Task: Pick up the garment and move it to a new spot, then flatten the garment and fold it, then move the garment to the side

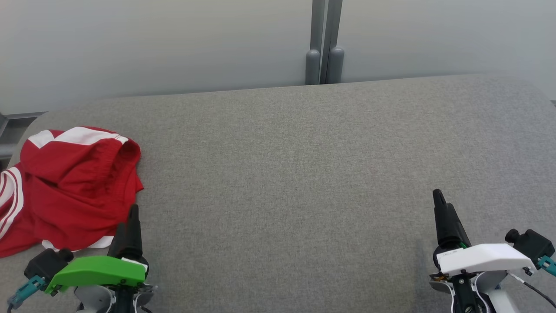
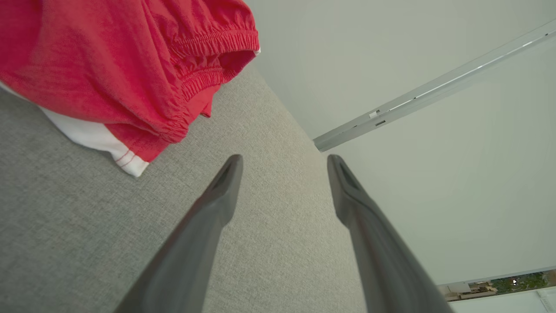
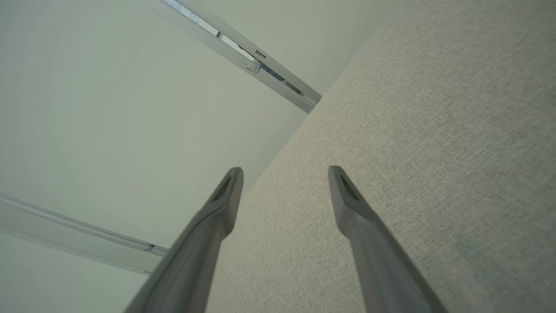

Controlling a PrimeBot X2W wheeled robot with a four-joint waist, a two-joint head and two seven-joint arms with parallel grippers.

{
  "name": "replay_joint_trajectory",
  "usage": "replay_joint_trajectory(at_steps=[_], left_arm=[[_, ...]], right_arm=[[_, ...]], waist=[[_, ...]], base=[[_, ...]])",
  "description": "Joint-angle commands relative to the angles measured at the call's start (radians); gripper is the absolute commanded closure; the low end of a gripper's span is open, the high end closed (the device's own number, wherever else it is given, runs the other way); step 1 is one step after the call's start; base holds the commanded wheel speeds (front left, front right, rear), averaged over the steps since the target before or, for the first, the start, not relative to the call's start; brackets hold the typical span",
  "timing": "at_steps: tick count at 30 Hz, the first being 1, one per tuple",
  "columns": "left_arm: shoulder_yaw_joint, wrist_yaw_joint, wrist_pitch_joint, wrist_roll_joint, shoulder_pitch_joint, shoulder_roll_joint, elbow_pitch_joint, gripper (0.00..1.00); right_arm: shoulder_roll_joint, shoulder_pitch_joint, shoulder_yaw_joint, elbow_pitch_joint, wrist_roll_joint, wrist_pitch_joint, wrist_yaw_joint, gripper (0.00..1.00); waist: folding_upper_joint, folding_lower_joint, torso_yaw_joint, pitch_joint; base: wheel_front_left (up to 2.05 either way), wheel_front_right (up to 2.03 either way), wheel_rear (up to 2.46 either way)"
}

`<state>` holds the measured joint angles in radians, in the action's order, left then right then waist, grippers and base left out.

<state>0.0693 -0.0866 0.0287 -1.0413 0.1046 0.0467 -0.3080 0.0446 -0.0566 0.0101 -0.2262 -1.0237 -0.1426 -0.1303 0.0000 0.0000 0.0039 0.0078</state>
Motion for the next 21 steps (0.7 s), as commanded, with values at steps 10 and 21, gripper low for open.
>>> replay_joint_trajectory(at_steps=[10, 21], left_arm=[[-0.061, 0.038, -0.057, 0.237, 0.035, 0.032, -0.001, 0.0], [-0.092, 0.06, -0.104, 0.386, 0.037, 0.046, -0.009, 0.0]], right_arm=[[0.005, -0.051, -0.002, -0.006, 0.25, 0.007, 0.0, 0.0], [0.006, -0.057, -0.005, 0.007, 0.464, 0.026, 0.0, 0.0]], waist=[[0.0, 0.0, 0.002, 0.005], [0.0, 0.0, 0.004, 0.005]], base=[[0.0, 0.0, 0.0], [0.0, 0.0, 0.0]])
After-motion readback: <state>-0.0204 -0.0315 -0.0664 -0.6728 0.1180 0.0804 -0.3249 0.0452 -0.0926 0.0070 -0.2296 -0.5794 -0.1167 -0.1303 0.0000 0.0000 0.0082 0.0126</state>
